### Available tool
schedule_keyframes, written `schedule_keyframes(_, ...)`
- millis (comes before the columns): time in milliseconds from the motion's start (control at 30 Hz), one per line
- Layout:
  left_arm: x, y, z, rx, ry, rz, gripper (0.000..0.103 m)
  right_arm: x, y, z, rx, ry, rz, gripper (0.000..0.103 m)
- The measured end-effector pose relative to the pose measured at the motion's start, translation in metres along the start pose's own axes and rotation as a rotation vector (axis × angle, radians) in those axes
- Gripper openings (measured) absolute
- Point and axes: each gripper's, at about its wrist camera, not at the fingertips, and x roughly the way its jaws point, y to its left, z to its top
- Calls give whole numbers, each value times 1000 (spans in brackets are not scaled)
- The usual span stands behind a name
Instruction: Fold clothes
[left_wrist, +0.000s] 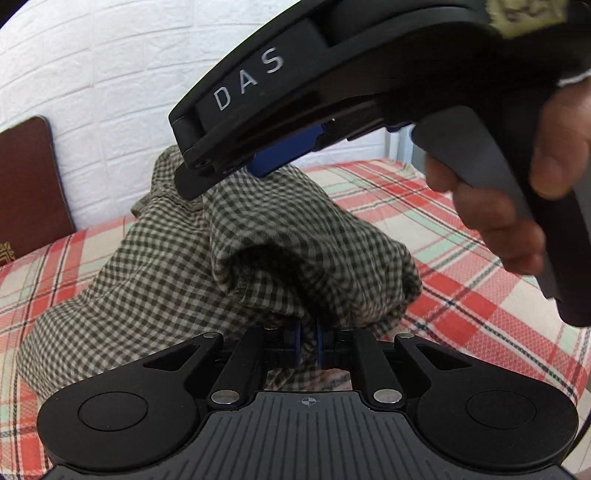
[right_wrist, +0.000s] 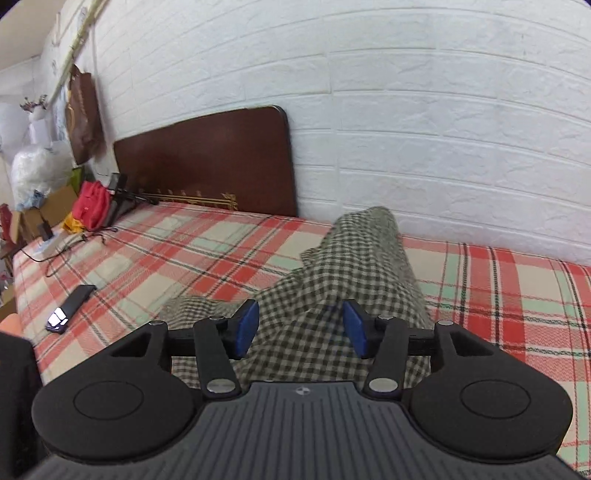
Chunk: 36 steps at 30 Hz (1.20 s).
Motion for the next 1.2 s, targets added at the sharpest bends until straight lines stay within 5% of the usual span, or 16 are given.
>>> schedule_keyframes(200, 9, -2, 0, -16, 19, -20, 6, 26, 4, 21, -88, 12, -64, 56)
schedule_keyframes(367, 14, -5, 0, -29, 16, -25, 8, 74, 1, 40, -126, 126, -95, 52)
schedule_keyframes(400, 14, -4, 0, -31, 18, -27, 8, 83, 1, 41, -137, 148, -108, 21)
schedule_keyframes(433, 15, -3, -1, -34, 19, -29, 9, 86, -3, 41, -132, 172, -106, 1)
schedule_keyframes(633, 14, 4, 2, -88, 24, -70, 17, 30, -21, 39, -3, 53, -52, 1)
schedule_keyframes(800, -25, -9, 13, -50, -40, -131, 48, -47, -35, 25, 62, -66, -17, 1)
schedule_keyframes(867, -44, -15, 18, -6, -74, -120, 51, -70, -41, 12, 97, -83, -9, 2)
schedule_keyframes(1033, -74, -34, 38, 77, -162, -45, 64, -95, -51, -32, 233, -24, 57, 2)
schedule_keyframes(1100, -66, -40, 45, 127, -162, 3, 75, -100, -53, -50, 286, 8, 72, 2)
schedule_keyframes(1200, -50, -28, 54, 182, -136, 21, 77, -111, -55, -64, 330, 9, 68, 2)
